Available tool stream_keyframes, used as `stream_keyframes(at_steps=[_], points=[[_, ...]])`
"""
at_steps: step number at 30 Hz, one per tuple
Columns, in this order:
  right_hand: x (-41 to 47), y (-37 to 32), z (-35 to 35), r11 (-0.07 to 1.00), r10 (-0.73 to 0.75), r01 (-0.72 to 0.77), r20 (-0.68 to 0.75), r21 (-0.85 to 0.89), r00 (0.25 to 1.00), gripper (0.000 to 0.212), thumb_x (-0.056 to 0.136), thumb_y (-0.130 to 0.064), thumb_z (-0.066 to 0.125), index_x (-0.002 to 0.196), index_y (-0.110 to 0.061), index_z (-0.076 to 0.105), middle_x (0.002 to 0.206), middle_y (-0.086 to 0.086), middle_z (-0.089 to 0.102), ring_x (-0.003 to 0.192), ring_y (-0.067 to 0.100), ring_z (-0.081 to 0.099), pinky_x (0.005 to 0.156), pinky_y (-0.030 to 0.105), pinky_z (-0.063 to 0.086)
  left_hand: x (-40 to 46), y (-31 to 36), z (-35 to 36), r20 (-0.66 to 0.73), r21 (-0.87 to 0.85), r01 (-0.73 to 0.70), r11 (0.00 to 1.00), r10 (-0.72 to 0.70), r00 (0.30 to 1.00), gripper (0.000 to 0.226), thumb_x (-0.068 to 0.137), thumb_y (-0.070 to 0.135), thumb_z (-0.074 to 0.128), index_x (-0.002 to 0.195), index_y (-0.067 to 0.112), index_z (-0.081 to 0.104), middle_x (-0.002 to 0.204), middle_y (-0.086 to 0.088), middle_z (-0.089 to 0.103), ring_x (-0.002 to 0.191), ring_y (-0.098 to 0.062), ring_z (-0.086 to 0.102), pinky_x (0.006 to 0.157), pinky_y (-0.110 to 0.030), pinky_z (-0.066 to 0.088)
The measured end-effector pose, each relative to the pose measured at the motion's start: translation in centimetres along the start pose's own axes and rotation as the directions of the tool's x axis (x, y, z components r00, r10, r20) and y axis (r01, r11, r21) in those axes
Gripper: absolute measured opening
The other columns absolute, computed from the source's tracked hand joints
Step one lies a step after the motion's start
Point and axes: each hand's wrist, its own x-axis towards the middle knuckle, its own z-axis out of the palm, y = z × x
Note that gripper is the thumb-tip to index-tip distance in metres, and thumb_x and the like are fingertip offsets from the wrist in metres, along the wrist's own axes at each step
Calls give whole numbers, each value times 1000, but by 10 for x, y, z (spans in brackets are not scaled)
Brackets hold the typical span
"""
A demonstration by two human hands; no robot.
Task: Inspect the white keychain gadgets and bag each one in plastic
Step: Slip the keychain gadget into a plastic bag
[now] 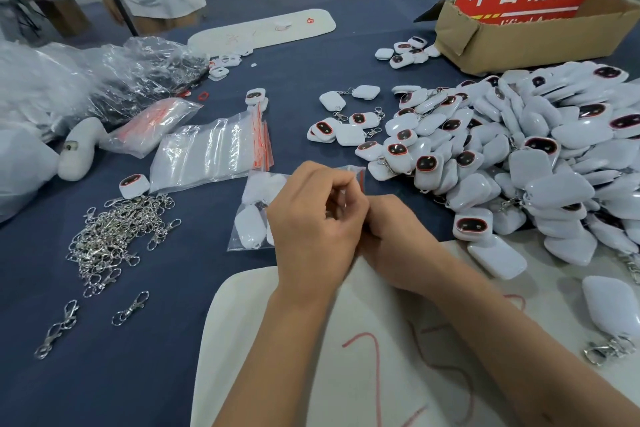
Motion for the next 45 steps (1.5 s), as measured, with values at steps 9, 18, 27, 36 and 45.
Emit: stream_keyframes(at_steps=[9, 18, 27, 36, 45], points=[[-2, -6, -9, 954, -78, -118, -610, -274, 788, 26, 77, 3, 54, 84, -10, 75, 83, 1, 73, 81, 23, 62, 74, 35, 47, -1, -3, 8, 89, 10, 177, 984, -178, 980, 14, 81, 0, 72, 77, 13, 69, 75, 2, 63, 68, -14, 58, 63, -33, 48], [3, -4, -7, 641, 187, -319, -261, -698, 947, 64, 101, -23, 45, 160, -34, 22, 170, -2, 15, 148, 32, 17, 111, 47, 25, -10, -7, 21, 548, 126, 169, 978, -211, 810, 16, 83, -3, 56, 89, 8, 66, 87, -8, 64, 82, -26, 54, 73, -37, 42], [1, -2, -3, 837, 3, -233, -422, -495, 907, 52, 81, 2, 63, 131, -12, 65, 109, 14, 62, 106, 36, 47, 88, 43, 42, -10, -10, 21, 466, 120, 274, 954, -298, 833, 16, 84, -3, 61, 89, 11, 69, 90, -2, 65, 82, -20, 59, 78, -38, 49], [1, -1, -1, 819, 68, -261, -365, -511, 929, 50, 81, 9, 60, 125, -12, 68, 119, 13, 59, 107, 34, 46, 85, 36, 38, -8, -9, 18, 428, 140, 337, 931, -364, 827, 19, 81, -4, 66, 84, 15, 68, 93, 0, 59, 79, -12, 55, 73, -21, 45], [2, -7, -2, 712, 230, -452, -428, -538, 874, 15, 97, -14, 61, 112, -16, 63, 123, 8, 46, 117, 30, 42, 82, 32, 33, -7, -11, 18, 408, 87, 431, 898, -426, 808, 23, 80, -4, 67, 85, 18, 69, 93, 4, 63, 79, -5, 58, 70, -8, 44]])
